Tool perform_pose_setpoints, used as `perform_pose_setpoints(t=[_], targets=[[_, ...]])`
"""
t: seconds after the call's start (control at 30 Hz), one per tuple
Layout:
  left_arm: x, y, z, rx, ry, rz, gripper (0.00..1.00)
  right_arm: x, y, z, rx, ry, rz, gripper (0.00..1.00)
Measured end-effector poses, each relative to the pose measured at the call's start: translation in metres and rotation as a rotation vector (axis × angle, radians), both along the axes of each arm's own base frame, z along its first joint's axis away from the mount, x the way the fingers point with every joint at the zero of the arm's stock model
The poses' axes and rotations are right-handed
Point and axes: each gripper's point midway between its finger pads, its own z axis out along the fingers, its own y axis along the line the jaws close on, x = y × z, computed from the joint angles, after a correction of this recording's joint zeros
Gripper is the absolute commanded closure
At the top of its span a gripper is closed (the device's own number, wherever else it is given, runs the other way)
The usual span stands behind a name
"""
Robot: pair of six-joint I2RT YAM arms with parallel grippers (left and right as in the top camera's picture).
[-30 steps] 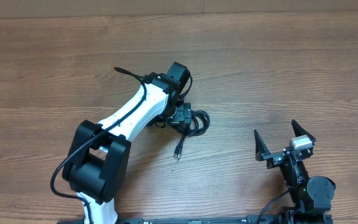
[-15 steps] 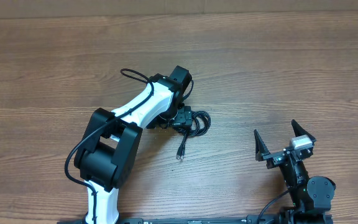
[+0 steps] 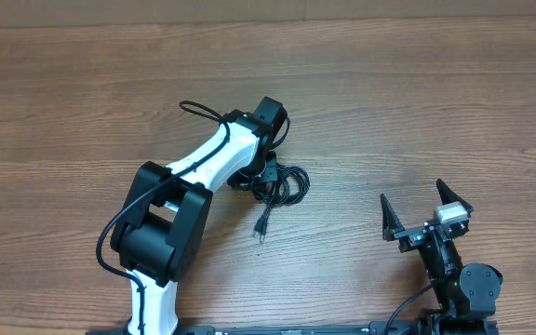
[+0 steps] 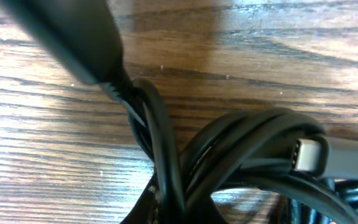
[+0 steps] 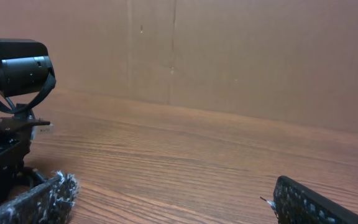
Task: Untangle cables
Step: 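Close the left gripper on the cable coil and lift it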
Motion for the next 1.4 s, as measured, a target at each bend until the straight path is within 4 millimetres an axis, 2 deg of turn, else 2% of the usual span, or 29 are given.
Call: perform_pose_setpoints(t=[0.2,0.3,0.37,0.47,0.57,0.63,0.7,0.9,1.07,1.4], targets=[[0.001,-0.001,0.005,-0.004,-0.009,-0.052,0.96,0.0,0.0,0.0,0.0,-0.001,0.001,0.0],[0.007,-0.004,0.027,-0.032,-0.068,-0.111,0.96,0.0,0.0,0.0,0.0,0.0,0.0,0.0],[0.013,-0.008,0.057,-0.063,-0.148,-0.163,0.96,0.0,0.0,0.0,0.0,-0.001,0.001,0.0],[0.019,-0.013,0.126,-0.128,-0.334,-0.261,0.96,0.0,0.0,0.0,0.0,0.0,0.0,0.0],[0.013,-0.013,0.19,-0.165,-0.501,-0.364,0.96,0.0,0.0,0.0,0.0,0.0,0.0,0.0],[0.005,-0.01,0.22,-0.172,-0.58,-0.426,0.96,0.0,0.0,0.0,0.0,0.0,0.001,0.0],[-0.003,-0.005,0.237,-0.164,-0.621,-0.478,0.96,0.0,0.0,0.0,0.0,0.0,0.001,0.0],[-0.027,0.008,0.26,-0.118,-0.662,-0.625,0.96,0.0,0.0,0.0,0.0,-0.001,0.0,0.0],[-0.036,0.013,0.274,-0.109,-0.699,-0.663,0.96,0.0,0.0,0.0,0.0,0.0,0.001,0.0],[-0.051,0.009,0.268,-0.154,-0.651,-0.716,0.96,0.002,-0.009,0.0,-0.004,-0.001,-0.055,0.0]])
